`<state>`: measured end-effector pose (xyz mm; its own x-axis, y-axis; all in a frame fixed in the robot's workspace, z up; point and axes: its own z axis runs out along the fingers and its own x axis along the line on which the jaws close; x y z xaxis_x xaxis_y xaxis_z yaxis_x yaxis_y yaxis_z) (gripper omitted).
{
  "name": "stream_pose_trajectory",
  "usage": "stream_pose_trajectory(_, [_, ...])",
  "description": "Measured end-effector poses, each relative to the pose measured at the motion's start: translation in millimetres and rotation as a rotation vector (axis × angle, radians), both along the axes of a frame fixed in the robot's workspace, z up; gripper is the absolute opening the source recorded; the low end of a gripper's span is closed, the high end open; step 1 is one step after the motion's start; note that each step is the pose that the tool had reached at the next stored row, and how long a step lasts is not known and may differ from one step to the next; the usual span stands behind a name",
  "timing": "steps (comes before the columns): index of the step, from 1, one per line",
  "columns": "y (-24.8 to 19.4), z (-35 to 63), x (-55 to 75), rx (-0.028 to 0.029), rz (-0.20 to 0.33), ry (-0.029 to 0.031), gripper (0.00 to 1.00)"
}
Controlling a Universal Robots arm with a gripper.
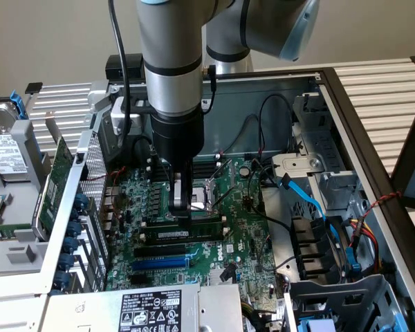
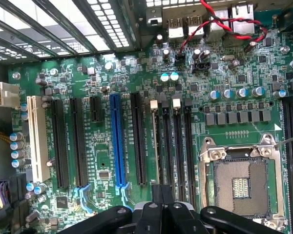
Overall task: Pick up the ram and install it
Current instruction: 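Press down the ram until it locks into place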
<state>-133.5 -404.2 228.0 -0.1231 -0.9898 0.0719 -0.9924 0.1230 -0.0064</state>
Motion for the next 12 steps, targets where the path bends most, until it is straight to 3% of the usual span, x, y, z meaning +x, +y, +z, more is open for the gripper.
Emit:
stream_pose_trajectory(4, [-0.2,-1.0,0.0,0.0045,0.000,-0.0002,0.11])
stream_pose_trajectory(12, [-1.0,-1.2,0.0,0.0057,0.000,-0.0001,0.11])
